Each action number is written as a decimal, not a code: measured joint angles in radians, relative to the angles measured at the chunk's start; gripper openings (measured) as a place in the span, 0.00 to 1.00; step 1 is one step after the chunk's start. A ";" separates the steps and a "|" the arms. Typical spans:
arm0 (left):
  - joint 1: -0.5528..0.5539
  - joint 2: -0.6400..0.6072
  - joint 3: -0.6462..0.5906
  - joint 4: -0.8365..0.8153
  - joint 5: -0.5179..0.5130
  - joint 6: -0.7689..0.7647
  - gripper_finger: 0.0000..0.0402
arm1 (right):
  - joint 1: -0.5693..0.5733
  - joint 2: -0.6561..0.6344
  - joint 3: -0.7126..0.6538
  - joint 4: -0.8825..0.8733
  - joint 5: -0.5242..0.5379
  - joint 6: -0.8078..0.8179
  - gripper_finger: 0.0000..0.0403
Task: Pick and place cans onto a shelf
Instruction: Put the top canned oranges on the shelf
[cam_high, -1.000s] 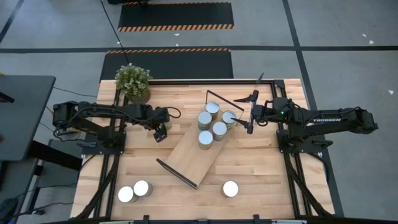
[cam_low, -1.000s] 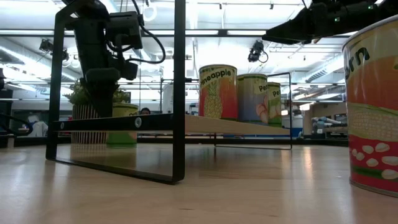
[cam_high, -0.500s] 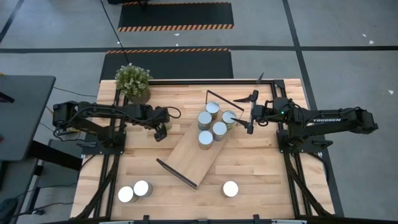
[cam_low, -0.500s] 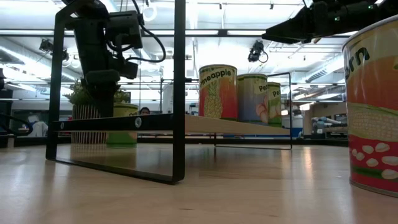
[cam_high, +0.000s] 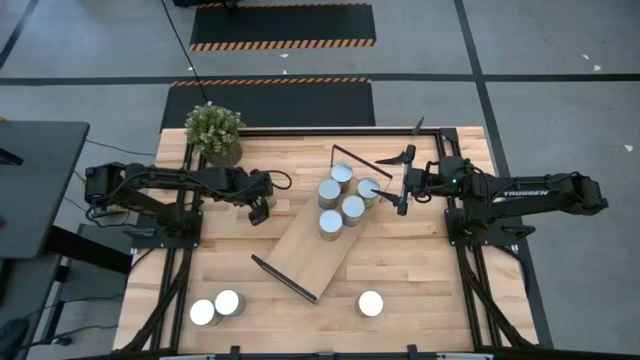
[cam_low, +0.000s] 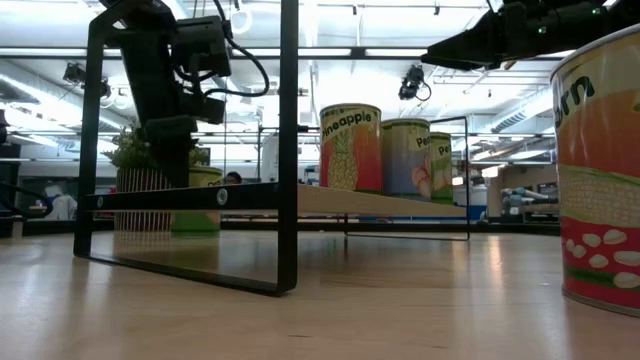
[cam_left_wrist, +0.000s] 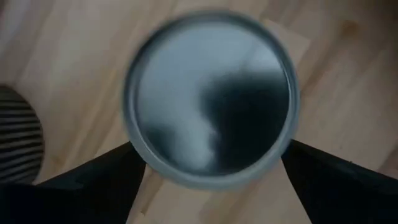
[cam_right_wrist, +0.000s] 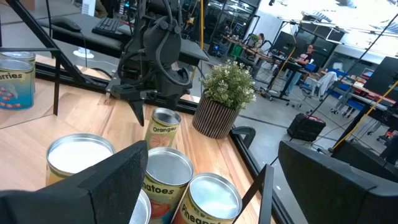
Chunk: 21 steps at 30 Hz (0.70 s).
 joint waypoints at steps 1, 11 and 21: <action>0.004 0.008 0.000 0.017 -0.002 0.011 0.93 | 0.000 0.000 0.000 0.001 0.000 0.003 0.91; 0.065 0.062 -0.001 0.126 0.085 0.124 0.93 | 0.000 0.000 0.000 -0.003 -0.017 0.015 0.91; 0.083 0.080 -0.001 0.206 0.127 0.205 0.92 | 0.001 0.000 0.000 -0.006 -0.017 0.015 0.91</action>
